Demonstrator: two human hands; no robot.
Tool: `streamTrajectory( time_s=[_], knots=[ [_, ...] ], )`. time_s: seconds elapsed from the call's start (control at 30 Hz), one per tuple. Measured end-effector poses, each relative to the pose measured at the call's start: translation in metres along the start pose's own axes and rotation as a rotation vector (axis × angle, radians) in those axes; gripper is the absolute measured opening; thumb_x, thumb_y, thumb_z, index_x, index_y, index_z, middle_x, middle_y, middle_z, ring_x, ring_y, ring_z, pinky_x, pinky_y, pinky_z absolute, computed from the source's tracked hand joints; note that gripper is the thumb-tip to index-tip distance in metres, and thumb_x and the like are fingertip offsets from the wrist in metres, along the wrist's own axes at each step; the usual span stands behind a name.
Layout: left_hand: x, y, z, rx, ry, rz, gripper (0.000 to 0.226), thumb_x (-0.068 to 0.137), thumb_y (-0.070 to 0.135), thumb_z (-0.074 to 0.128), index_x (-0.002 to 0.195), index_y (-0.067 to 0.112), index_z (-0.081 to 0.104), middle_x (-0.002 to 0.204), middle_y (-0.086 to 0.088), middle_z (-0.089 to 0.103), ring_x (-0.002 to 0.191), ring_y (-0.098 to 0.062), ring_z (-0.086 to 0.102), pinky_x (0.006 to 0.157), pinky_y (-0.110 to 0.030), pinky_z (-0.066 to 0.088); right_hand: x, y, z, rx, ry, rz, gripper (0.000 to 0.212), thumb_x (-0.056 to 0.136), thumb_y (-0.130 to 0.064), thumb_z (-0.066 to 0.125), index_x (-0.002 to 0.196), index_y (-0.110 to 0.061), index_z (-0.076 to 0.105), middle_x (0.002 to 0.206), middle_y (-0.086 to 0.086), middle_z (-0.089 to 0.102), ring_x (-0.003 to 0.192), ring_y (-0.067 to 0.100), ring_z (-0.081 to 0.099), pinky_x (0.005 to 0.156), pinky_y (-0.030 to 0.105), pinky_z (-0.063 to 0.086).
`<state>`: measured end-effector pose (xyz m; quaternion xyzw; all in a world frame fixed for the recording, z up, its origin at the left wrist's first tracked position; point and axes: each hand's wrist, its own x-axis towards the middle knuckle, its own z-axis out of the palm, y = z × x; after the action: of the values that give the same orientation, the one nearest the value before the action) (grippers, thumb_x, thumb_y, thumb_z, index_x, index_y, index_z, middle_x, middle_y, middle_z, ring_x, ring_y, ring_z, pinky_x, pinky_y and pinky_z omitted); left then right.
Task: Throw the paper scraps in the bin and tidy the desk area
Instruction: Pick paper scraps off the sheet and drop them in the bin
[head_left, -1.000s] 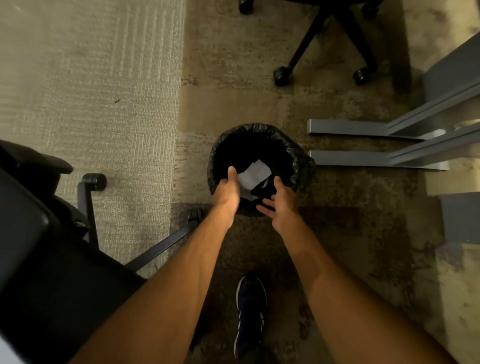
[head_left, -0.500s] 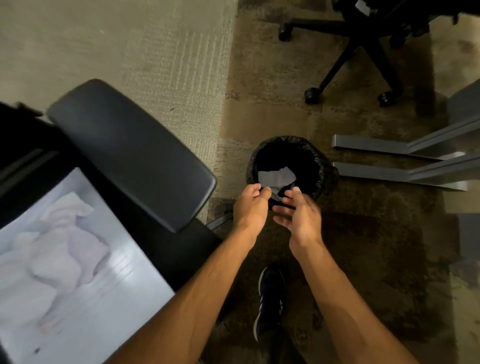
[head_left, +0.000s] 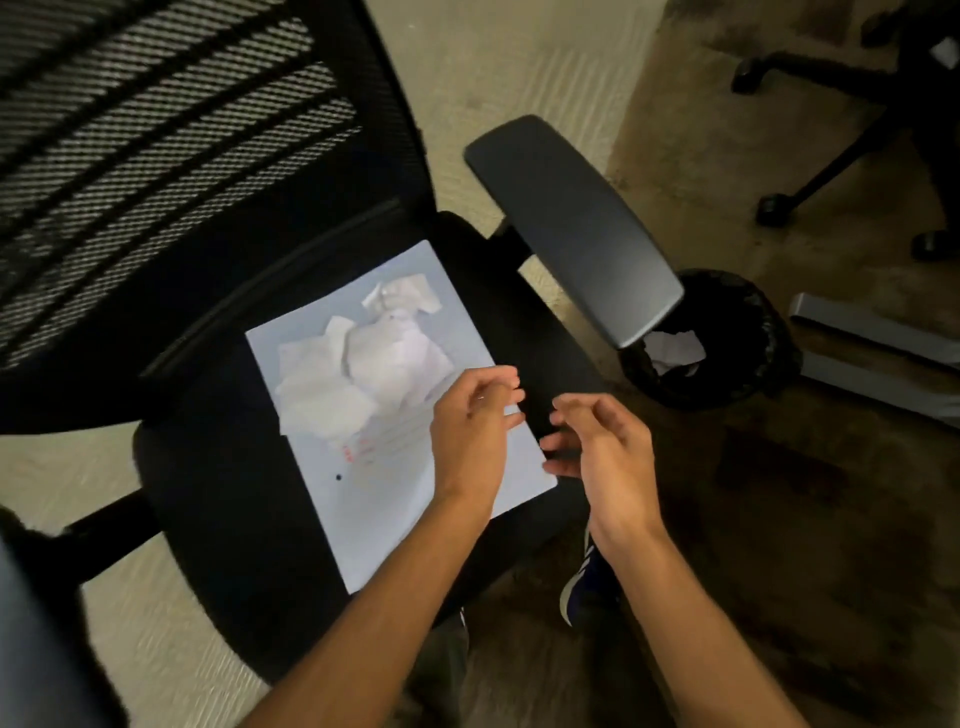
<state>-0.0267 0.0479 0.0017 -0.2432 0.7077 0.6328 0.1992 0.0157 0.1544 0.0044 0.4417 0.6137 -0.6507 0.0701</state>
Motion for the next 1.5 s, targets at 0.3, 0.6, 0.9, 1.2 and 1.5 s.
streamTrajectory(
  time_s=[0.3,0.6,0.9,1.2,1.5],
  knots=[
    [0.023,-0.008,-0.106,0.097,0.288,0.004,0.044,0.092,0.018,0.069,0.132,0.029,0.053,0.133,0.007,0.049,0.112,-0.008,0.051,0.066,-0.004,0.043,0.017,-0.02,0.095,-0.476,-0.108,-0.255,0.045,0.085,-0.045,0.076,0.119,-0.02,0.062,0.119,0.004,0.062,0.104,0.018,0.062,0.068,0.018,0.048],
    [0.09,-0.002,-0.11,0.249,0.231,-0.06,0.053,0.094,0.026,0.065,0.143,0.025,0.045,0.142,-0.004,0.05,0.126,-0.025,0.052,0.089,-0.03,0.043,0.051,-0.026,0.16,-0.876,-0.024,-0.353,0.065,0.079,-0.053,0.077,0.127,-0.015,0.057,0.128,0.006,0.062,0.124,0.026,0.053,0.101,0.049,0.048],
    [0.092,-0.001,-0.099,0.357,0.218,-0.063,0.042,0.1,0.022,0.056,0.14,0.028,0.047,0.143,-0.005,0.051,0.128,-0.027,0.051,0.108,-0.047,0.044,0.055,-0.015,0.178,-0.755,-0.091,-0.223,0.04,0.082,-0.043,0.08,0.108,-0.015,0.067,0.107,0.006,0.071,0.103,0.028,0.067,0.091,0.043,0.058],
    [0.073,-0.004,-0.101,0.262,0.296,0.063,0.039,0.095,0.02,0.064,0.131,0.029,0.051,0.119,0.008,0.054,0.105,-0.015,0.056,0.1,-0.038,0.051,0.045,-0.012,0.164,-0.46,-0.215,-0.183,0.017,0.085,-0.02,0.079,0.084,-0.015,0.063,0.085,0.001,0.067,0.079,0.019,0.065,0.067,0.022,0.051],
    [0.034,0.004,-0.108,0.133,0.256,0.098,0.043,0.091,0.03,0.071,0.13,0.03,0.054,0.132,0.006,0.062,0.112,-0.016,0.061,0.097,-0.034,0.051,0.004,-0.019,0.121,-0.132,-0.321,-0.098,0.022,0.087,-0.013,0.077,0.107,-0.018,0.067,0.109,0.005,0.075,0.101,0.026,0.071,0.087,0.043,0.062]
  ],
)
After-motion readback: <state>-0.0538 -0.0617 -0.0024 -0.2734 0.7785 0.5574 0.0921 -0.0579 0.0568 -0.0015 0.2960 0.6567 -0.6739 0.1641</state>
